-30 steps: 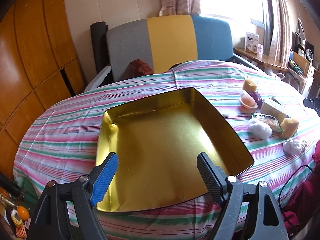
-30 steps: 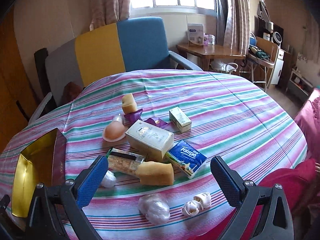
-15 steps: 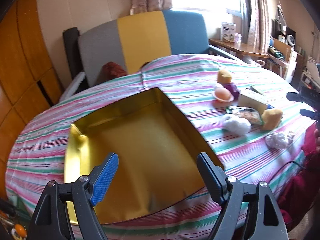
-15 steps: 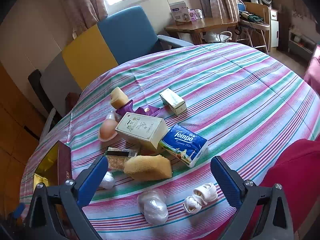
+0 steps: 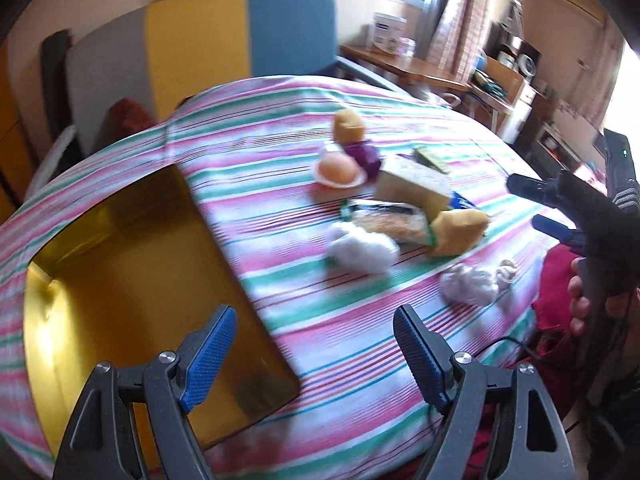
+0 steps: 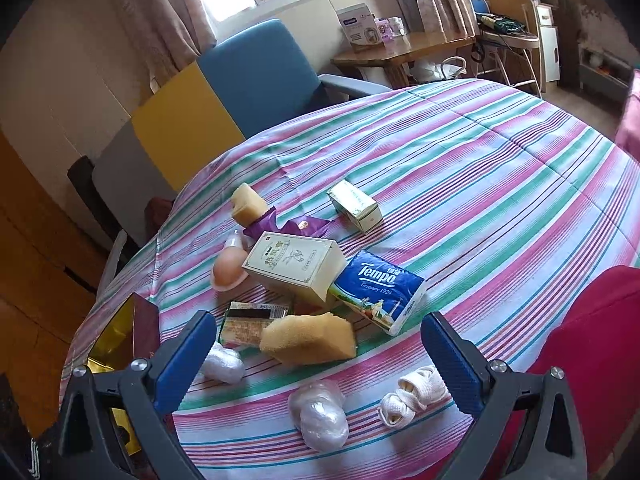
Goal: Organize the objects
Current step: 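Move both tools from the gold tray toward the cluster of items, then grasp the plastic-wrapped white bundle with the left tool while the right tool grasps the white rope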
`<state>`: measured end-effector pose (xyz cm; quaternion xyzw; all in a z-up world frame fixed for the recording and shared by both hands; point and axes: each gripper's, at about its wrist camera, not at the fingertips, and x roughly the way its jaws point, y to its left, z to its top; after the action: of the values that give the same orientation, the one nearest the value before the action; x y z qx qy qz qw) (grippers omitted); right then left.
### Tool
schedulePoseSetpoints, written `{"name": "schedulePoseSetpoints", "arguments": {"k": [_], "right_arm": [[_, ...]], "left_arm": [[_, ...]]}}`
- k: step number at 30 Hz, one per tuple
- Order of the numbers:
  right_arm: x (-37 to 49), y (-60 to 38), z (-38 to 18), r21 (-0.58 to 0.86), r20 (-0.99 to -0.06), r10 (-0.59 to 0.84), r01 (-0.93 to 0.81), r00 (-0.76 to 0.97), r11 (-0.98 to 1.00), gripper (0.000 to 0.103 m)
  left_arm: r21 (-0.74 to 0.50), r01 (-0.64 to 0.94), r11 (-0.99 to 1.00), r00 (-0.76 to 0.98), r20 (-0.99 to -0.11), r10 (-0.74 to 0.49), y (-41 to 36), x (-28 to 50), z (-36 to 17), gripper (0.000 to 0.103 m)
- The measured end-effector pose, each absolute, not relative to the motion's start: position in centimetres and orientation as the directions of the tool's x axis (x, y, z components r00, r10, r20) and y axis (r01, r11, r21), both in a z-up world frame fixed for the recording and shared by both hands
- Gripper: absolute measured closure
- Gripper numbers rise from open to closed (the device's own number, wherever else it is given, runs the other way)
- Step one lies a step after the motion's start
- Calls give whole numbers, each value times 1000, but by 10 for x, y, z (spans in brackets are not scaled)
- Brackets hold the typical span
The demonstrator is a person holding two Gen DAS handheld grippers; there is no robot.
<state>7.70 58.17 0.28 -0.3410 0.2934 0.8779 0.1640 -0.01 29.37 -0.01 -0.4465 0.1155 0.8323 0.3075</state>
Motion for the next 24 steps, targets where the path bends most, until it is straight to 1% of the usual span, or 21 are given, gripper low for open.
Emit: {"name": "schedulePoseSetpoints", "arguments": {"k": [4,6,12,15,16,17,18,24], "right_arm": [[78,583,2,416,-690,79,-484,-719,-770,0],[78,584,2,423,-687,74,-480,-723,-768,0],[77,586,1,439,-686,55,-474,-725,-764,0],[75,586,0,443,-688,44,-468,-724,-764,0],[75,586,0,445,-689,42,-467,-724,-764,0],[75,586,-1,445,-689,40,-467,-723,-764,0],[75,586,-1,445,-690,40,-467,-723,-764,0],[72,585,-1,432,-702,38,-469,-711,-770,0]], "left_arm": [[-43,-662,-749,-395,-829,396,337,-9,-9,21],[-46,-668,-743,-372,-844,386,356,-20,-19,22],[-32,-666,-745,-353,-867,353,388,-45,-44,22],[-9,-661,-751,-346,-883,315,400,-57,-60,22],[-7,-659,-752,-340,-889,307,403,-61,-66,23],[-9,-660,-751,-331,-894,301,405,-65,-72,34],[-19,-668,-744,-312,-900,304,408,-68,-78,38],[-52,-676,-735,-318,-879,355,399,-62,-76,45]]}}
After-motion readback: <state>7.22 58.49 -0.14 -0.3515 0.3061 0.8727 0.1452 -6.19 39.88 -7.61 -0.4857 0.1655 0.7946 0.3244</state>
